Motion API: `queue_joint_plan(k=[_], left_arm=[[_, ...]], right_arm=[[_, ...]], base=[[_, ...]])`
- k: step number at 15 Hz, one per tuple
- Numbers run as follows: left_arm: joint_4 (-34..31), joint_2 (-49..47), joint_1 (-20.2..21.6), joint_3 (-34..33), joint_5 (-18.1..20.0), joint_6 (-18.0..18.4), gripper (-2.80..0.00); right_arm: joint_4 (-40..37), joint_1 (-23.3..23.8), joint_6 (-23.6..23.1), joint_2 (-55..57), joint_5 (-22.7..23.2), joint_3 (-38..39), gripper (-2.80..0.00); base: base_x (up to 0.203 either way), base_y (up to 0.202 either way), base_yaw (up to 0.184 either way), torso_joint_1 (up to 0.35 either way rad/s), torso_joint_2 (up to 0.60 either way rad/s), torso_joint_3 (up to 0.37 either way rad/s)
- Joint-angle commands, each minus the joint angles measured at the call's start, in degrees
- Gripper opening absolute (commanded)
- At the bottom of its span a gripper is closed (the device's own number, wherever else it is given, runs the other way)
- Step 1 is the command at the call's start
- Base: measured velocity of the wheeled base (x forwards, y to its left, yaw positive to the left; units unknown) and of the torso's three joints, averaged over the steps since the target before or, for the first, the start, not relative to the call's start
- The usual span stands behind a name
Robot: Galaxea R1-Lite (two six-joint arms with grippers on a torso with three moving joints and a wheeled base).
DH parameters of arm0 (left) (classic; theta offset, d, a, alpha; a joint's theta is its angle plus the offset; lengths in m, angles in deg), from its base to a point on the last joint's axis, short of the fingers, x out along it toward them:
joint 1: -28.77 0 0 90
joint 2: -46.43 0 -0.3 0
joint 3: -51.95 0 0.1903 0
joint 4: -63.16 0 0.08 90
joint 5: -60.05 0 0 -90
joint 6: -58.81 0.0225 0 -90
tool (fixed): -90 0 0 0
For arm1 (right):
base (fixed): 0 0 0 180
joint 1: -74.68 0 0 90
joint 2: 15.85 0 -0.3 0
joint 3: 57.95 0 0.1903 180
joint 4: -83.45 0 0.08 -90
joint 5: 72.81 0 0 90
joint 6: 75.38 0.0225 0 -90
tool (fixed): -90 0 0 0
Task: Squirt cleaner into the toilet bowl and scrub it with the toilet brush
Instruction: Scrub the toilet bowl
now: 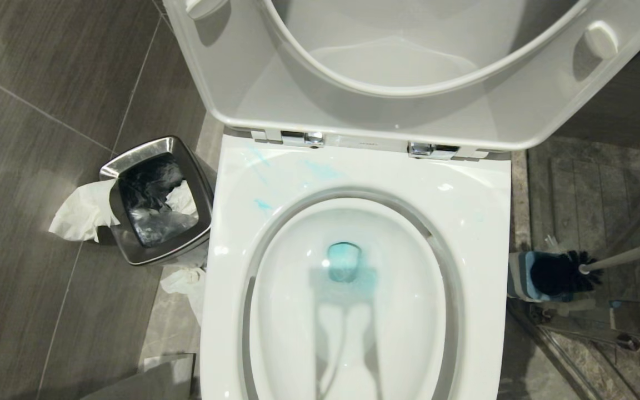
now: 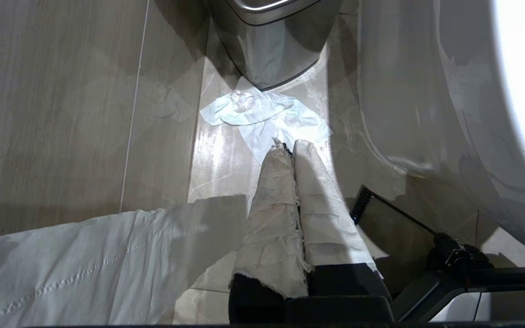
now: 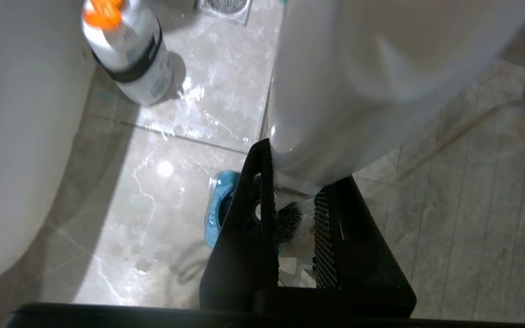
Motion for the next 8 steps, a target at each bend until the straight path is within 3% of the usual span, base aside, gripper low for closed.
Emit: queue_joint_plan(k=[1,4,8], left_arm=[[-0.02,0.01,0.0,0.0,0.0,0.0,-2.8],[-0.02,0.01,0.0,0.0,0.0,0.0,-2.8],[-0.02,0.01,0.0,0.0,0.0,0.0,-2.8]], right_arm=[[-14.42,-0.01,0.94,-10.63,0.26,-6.23,-2.8],[-32.1,0.0,2.06,-18.6,0.26,-13.55,-2.8],[-45.1,-0.03,4.32,-23.43,0.29,-21.15,-2.8]], base=[[0.0,0.0,0.0,0.0,0.0,0.0],[0.0,0.0,0.0,0.0,0.0,0.0],[0.0,0.0,0.0,0.0,0.0,0.0]])
